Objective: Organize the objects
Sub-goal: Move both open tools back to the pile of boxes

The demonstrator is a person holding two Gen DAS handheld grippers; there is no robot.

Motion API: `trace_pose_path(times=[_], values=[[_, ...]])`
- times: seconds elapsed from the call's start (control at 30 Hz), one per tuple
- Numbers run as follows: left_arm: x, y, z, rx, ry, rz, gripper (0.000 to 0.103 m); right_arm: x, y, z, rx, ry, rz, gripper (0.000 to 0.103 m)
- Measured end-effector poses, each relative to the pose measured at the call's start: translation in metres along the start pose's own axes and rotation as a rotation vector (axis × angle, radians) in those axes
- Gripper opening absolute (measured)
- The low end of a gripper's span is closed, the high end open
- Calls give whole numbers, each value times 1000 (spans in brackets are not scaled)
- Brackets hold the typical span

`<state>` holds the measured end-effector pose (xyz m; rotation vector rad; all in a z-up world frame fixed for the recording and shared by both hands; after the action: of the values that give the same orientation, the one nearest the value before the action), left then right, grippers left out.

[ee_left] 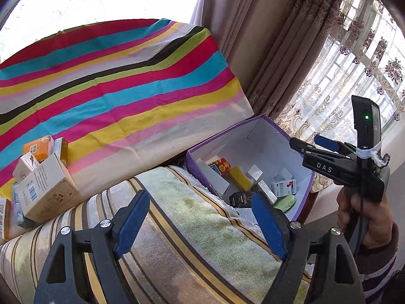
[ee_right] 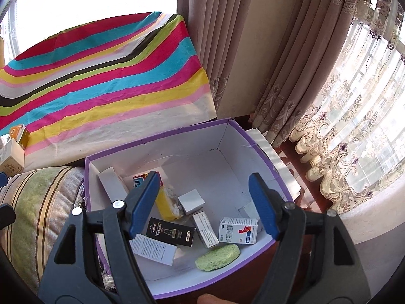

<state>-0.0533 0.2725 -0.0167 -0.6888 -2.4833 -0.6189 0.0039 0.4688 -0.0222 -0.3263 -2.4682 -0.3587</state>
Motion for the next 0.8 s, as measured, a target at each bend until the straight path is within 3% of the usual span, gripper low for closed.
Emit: trace_pose_path(times=[0.8], values=[[-59,-159,-81,173,101,-335,84,-8,-96,-16,170,-8,-166,76]])
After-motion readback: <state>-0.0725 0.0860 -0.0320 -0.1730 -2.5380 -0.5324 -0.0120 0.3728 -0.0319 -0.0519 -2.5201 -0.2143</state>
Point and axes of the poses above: each gripper's, at about its wrist camera, not at the fingertips, and z roughly the way its jaws point, y to its right, x to its top, the point moved 9 cm from there along z, roughly the way its jaws point, and after that the axes turned 1 degree about -y, right-handed, at the moved point
